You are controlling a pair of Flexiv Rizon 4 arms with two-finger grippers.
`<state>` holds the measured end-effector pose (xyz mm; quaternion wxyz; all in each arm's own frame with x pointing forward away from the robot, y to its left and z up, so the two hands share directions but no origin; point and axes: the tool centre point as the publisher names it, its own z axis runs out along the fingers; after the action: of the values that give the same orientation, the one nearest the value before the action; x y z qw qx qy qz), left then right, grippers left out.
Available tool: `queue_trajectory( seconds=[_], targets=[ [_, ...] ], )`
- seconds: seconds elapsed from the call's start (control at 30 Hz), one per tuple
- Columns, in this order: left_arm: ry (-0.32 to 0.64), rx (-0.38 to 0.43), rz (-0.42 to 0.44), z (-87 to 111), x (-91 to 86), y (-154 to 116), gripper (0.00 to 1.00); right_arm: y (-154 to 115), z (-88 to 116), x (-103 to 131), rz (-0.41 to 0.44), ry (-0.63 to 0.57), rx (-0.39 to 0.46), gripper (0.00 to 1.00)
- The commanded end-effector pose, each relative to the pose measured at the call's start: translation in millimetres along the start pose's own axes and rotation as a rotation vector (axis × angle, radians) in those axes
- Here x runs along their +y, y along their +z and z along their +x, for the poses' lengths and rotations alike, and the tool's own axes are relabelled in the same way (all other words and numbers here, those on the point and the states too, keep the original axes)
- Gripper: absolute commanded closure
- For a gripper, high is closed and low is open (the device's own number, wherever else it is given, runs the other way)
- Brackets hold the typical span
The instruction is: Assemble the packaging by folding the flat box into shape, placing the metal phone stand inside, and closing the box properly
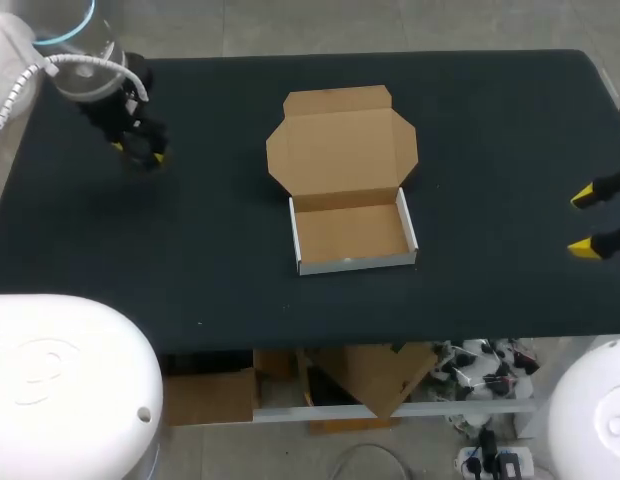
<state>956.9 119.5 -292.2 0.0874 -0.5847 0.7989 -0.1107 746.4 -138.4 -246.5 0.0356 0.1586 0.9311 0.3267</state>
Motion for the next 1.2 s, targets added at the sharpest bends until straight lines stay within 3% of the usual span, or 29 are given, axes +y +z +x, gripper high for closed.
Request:
queue_trajectory(
  seconds=[0.03, 0.73, 1.0, 1.2],
  targets=[
    [0.001, -0.009, 0.004, 5.9, 2.0, -3, 1.0, 6, -4, -2, -0.016, -0.025, 0.01, 0.0],
    [0.007, -0.001, 0.012, 19.9, 5.5, -17, 1.0, 16, -8, 2, -0.065, -0.064, 0.035, 0.0],
    [0.018, -0.009, 0.03, 37.4, 6.9, -32, 1.0, 16, -8, 2, -0.065, -0.064, 0.035, 0.0],
    [0.042, -0.035, 0.031, 65.1, 8.2, -40, 1.0, 16, -8, 2, -0.065, -0.064, 0.035, 0.0]
  ],
)
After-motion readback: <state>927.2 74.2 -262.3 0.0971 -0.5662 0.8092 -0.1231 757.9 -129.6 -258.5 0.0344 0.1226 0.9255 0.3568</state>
